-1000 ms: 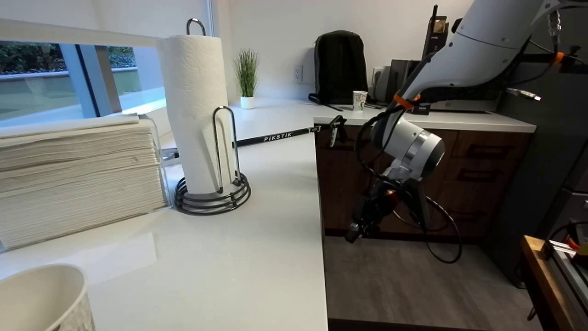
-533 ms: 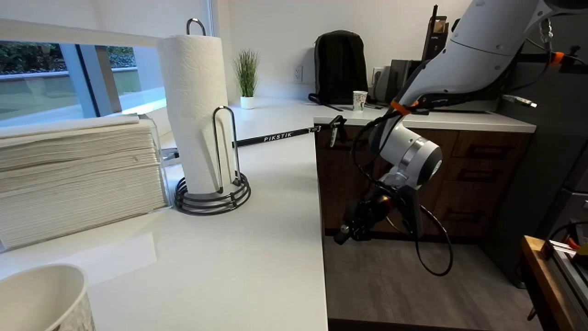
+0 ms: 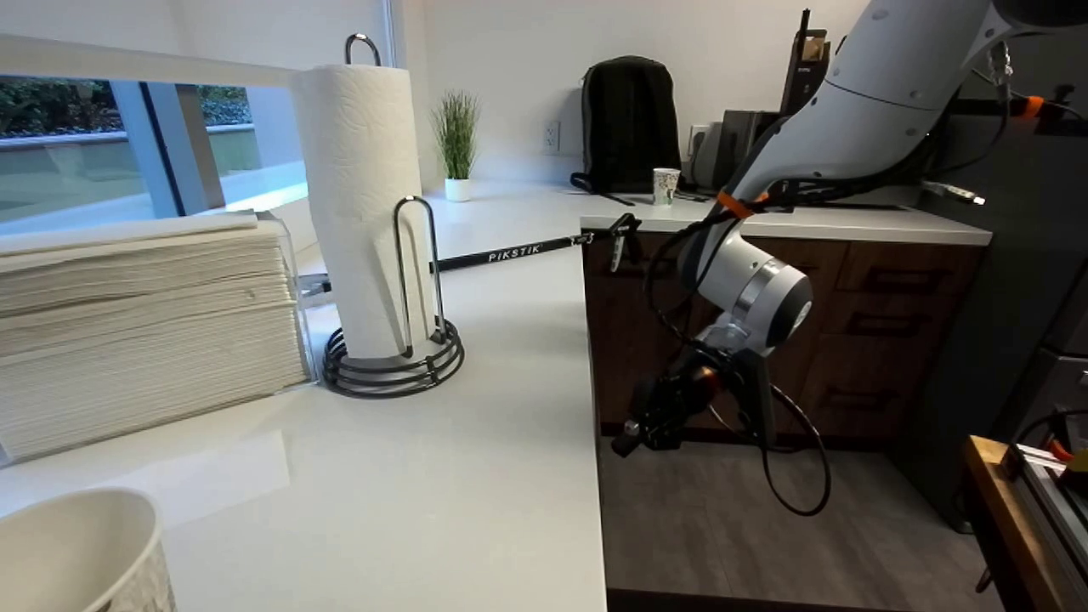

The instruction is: Press one of the buttons on the left side of the dish washing machine

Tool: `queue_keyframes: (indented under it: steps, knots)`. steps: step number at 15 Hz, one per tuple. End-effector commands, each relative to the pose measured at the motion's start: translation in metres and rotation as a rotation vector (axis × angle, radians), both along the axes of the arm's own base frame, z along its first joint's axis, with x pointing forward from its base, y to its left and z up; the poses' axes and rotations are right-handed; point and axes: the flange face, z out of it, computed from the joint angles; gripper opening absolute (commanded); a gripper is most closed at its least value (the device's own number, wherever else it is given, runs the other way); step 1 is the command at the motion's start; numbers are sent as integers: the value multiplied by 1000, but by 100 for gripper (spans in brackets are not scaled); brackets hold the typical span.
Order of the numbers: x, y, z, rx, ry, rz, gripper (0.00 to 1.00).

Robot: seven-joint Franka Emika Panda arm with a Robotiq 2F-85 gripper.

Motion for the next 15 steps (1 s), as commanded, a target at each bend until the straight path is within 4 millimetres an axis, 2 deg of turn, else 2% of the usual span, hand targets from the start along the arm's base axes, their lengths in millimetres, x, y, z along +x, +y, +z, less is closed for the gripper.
queue_keyframes:
  steps: [1, 15]
  knots:
    - [4, 3, -3, 13, -11, -9, 0]
    - [12, 11, -14, 7, -15, -40, 0]
